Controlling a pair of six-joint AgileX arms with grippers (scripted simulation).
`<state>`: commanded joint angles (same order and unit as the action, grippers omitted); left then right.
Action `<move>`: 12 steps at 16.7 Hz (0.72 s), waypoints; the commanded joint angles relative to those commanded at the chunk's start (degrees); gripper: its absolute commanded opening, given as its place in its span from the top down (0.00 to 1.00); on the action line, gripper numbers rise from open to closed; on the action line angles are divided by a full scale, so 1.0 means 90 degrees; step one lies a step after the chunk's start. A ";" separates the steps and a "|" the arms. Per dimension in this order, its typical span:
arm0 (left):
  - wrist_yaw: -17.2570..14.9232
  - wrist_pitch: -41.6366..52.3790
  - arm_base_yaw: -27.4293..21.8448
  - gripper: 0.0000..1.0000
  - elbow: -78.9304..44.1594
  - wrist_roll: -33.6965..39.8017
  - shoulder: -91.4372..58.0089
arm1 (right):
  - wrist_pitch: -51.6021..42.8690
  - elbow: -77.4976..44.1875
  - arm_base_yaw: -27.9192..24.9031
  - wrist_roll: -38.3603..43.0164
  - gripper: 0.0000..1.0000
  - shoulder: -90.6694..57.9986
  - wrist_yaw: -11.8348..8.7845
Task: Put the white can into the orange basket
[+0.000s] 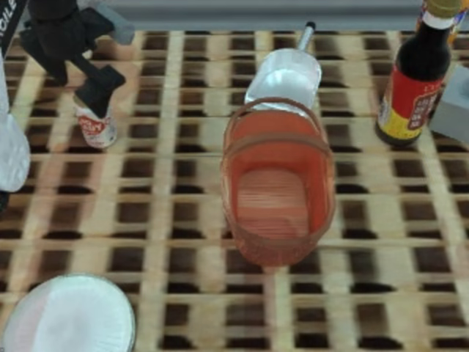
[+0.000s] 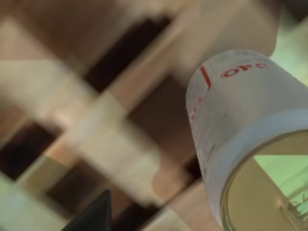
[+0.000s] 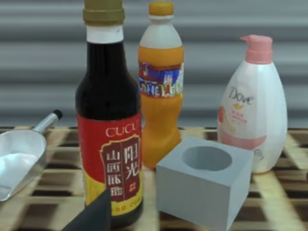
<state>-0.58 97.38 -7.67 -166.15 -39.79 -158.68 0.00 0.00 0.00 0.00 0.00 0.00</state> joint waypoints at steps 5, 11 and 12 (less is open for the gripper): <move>0.0002 -0.0366 0.0001 0.00 0.0489 0.0003 0.0154 | 0.0000 0.0000 0.0000 0.0000 0.00 0.0000 0.0000; 0.0012 -0.1766 0.0004 0.00 0.2594 0.0001 0.0776 | 0.0000 0.0000 0.0000 0.0000 0.00 0.0000 0.0000; 0.0013 -0.1938 0.0006 0.00 0.2817 0.0001 0.0840 | 0.0000 0.0000 0.0000 0.0000 0.00 0.0000 0.0000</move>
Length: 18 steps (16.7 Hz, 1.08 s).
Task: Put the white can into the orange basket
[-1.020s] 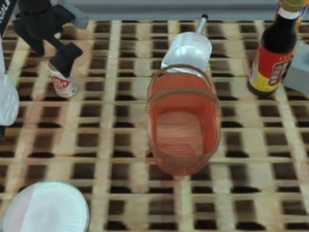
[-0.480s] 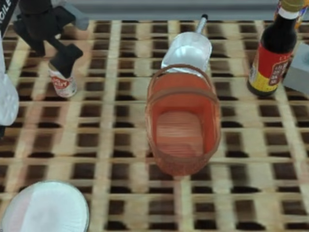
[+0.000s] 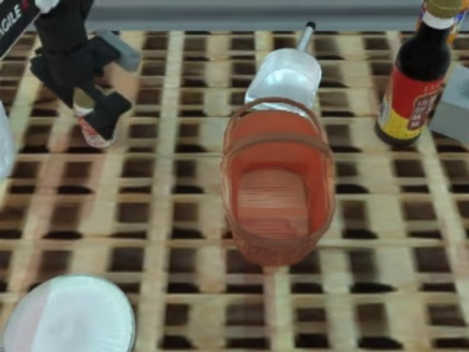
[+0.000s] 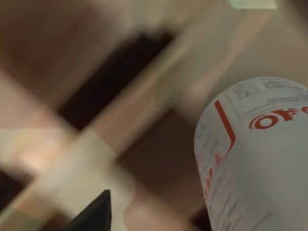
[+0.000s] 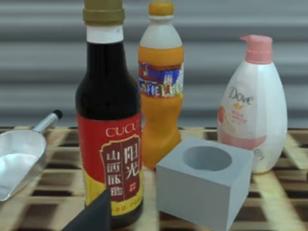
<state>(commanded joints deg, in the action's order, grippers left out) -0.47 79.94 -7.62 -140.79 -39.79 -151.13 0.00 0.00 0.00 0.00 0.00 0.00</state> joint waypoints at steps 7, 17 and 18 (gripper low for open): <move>0.0001 -0.0226 0.0002 0.08 0.0266 -0.0002 0.0077 | 0.0000 0.0000 0.0000 0.0000 0.00 0.0000 0.0000; 0.0001 -0.0226 0.0002 0.83 0.0266 -0.0002 0.0077 | 0.0000 0.0000 0.0000 0.0000 0.00 0.0000 0.0000; 0.0001 -0.0226 0.0002 0.90 0.0266 -0.0002 0.0077 | 0.0000 0.0000 0.0000 0.0000 0.00 0.0000 0.0000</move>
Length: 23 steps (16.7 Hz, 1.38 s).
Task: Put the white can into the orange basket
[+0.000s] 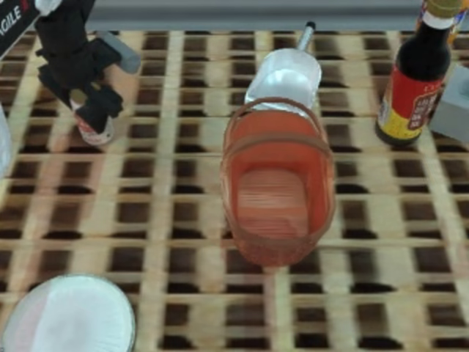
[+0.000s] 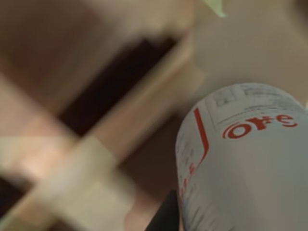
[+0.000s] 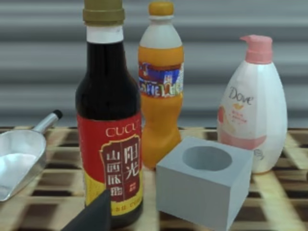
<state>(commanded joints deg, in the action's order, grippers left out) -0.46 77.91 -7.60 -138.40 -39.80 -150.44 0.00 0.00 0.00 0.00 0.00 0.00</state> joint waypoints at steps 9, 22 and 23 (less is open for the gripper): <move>0.0000 0.0000 0.0000 1.00 0.0000 0.0000 0.0000 | 0.0000 0.0000 0.0000 0.0000 0.00 0.0000 0.0000; -0.2262 -0.4292 0.0072 1.00 0.1679 0.1343 0.0977 | 0.0000 0.0000 0.0000 0.0000 0.00 0.0000 0.0000; -0.2613 -0.5025 0.0061 1.00 0.1954 0.1543 0.1156 | 0.0000 0.0000 0.0000 0.0000 0.00 0.0000 0.0000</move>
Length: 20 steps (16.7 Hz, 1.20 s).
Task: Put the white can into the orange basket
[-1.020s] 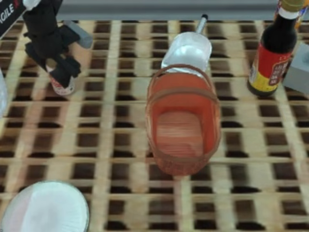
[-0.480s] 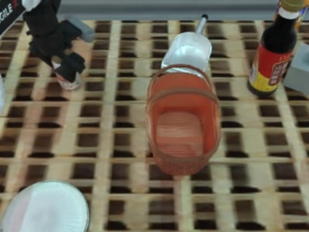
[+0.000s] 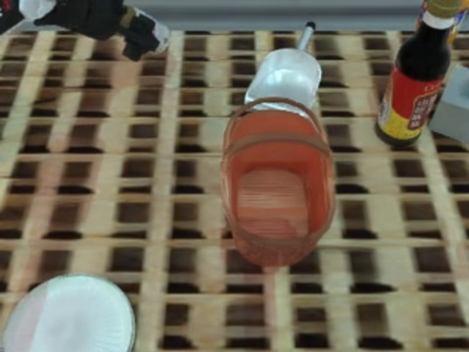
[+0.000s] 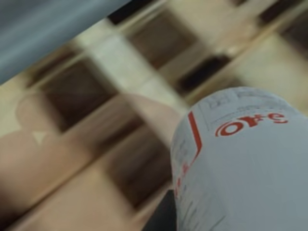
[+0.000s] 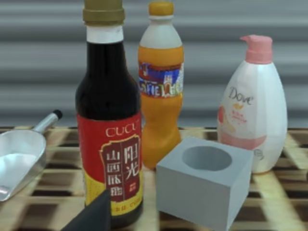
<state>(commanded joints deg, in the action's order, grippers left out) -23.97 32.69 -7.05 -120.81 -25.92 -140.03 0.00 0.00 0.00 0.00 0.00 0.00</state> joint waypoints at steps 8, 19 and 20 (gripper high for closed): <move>-0.2869 -0.5279 -0.0360 1.00 0.2328 0.1432 0.1483 | 0.0000 0.0000 0.0000 0.0000 0.00 0.0000 0.0000; -0.5251 -0.7959 -0.1192 1.00 0.4789 0.2510 0.2441 | 0.0000 0.0000 0.0000 0.0000 0.00 0.0000 0.0000; -0.5327 -0.7989 -0.1236 1.00 0.4897 0.2548 0.2466 | 0.0000 0.0000 0.0000 0.0000 0.00 0.0000 0.0000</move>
<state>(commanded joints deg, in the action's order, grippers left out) -71.91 -39.21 -18.17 -76.74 -2.98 -117.84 0.00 0.00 0.00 0.00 0.00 0.00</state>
